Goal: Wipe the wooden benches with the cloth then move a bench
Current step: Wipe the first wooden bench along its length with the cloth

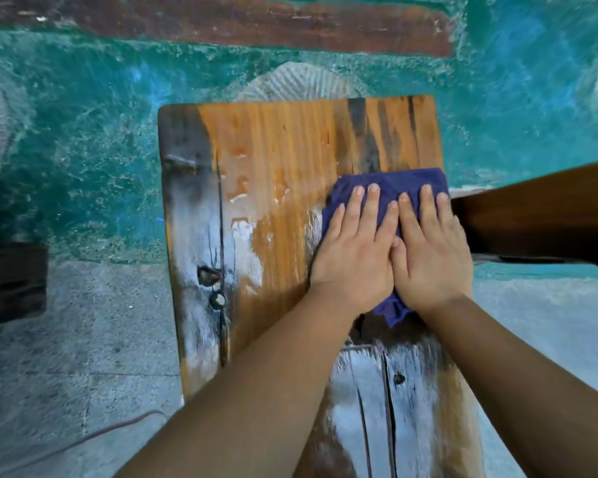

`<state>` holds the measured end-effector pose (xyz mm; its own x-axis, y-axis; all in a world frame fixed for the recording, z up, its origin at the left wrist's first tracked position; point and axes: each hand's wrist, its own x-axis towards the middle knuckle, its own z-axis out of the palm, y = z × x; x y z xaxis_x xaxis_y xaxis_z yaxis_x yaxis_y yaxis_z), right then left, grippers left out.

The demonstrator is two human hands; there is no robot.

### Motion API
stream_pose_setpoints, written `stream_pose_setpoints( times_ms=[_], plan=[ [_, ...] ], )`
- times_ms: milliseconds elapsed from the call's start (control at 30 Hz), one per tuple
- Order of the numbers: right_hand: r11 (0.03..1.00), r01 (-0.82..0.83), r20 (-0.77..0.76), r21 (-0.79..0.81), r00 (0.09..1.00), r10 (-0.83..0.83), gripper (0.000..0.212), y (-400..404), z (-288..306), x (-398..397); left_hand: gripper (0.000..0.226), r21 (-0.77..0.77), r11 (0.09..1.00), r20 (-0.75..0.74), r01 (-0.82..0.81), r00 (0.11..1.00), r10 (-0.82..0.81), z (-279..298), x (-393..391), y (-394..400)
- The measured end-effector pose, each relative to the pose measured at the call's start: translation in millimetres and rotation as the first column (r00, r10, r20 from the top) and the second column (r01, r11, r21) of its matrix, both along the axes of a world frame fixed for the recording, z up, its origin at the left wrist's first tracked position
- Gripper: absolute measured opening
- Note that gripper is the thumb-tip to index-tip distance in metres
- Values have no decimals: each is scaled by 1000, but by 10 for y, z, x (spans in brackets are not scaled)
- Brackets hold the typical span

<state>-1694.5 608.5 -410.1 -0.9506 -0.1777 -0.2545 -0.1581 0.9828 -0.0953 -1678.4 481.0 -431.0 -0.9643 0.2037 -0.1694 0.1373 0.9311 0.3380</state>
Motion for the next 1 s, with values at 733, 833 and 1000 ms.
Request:
stream_pose_setpoints(
  times_ms=[733, 833, 1000],
  plan=[
    [1000, -5, 45, 15, 999, 4, 62, 9, -3, -17, 55, 28, 1000, 44, -13, 999, 12, 3, 26, 15],
    [1000, 6, 64, 2, 998, -6, 63, -2, 2, -20, 55, 28, 1000, 65, -14, 998, 12, 28, 6, 12],
    [1000, 11, 51, -25, 999, -9, 64, 15, -32, -3, 56, 21, 1000, 65, -16, 998, 14, 44, 5, 9]
  ],
)
